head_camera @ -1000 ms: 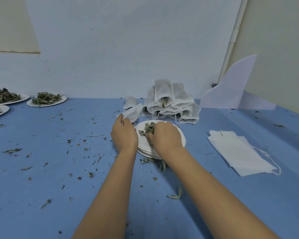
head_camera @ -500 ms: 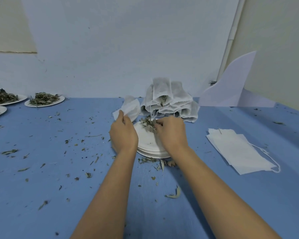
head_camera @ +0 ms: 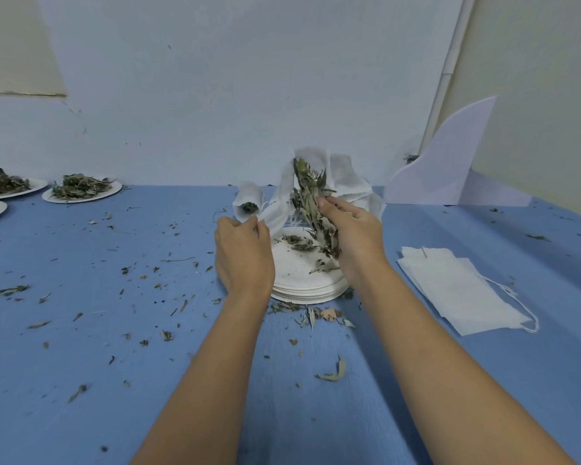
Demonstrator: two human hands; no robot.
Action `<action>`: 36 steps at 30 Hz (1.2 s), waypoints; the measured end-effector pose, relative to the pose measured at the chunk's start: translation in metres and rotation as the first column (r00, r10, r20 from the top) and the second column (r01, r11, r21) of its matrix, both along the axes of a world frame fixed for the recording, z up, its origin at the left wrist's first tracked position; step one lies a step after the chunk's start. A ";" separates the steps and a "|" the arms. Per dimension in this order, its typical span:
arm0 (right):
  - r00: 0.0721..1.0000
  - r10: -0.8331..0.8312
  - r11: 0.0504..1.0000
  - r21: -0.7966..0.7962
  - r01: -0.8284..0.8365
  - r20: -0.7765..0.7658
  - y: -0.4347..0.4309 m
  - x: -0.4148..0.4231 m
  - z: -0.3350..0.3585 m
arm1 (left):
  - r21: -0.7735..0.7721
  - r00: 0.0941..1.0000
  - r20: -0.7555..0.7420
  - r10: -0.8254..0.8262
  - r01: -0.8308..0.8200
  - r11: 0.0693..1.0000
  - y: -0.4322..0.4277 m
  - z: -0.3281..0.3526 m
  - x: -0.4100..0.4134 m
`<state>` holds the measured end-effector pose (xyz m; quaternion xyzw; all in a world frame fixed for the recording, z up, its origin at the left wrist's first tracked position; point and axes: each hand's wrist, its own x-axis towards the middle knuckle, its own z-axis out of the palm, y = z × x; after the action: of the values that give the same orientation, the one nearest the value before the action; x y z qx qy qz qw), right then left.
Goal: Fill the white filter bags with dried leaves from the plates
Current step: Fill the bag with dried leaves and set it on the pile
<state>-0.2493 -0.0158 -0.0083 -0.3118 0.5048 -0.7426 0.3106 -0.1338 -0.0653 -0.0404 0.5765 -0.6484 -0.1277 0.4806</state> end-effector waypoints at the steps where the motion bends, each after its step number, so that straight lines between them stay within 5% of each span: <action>1: 0.999 0.037 0.999 -0.019 -0.037 0.007 0.000 0.000 -0.001 | -0.011 1.000 0.005 -0.007 0.007 1.000 0.000 0.000 -0.001; 10: 0.963 0.064 0.998 0.024 -0.060 -0.264 0.001 0.000 -0.014 | -0.074 0.976 -0.100 -0.194 0.188 0.979 0.002 0.005 -0.009; 21: 0.831 -0.040 0.983 0.126 0.132 -0.555 0.000 0.000 -0.023 | 0.152 0.724 -0.627 -0.287 0.475 0.867 -0.002 0.014 -0.011; 30: 0.795 -0.052 0.969 0.162 0.187 -0.604 -0.002 -0.005 -0.024 | 0.128 0.655 -0.600 -0.460 0.646 0.753 0.007 0.020 -0.013; 36: 0.817 -0.032 0.977 0.155 0.148 -0.576 -0.001 0.001 -0.021 | 0.105 0.665 -0.567 -0.486 0.644 0.758 0.003 0.015 -0.011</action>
<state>-0.2481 -0.0171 -0.0294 -0.4637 0.6580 -0.5770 0.1386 -0.1452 -0.0621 -0.0253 0.3537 -0.6190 -0.5146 0.4763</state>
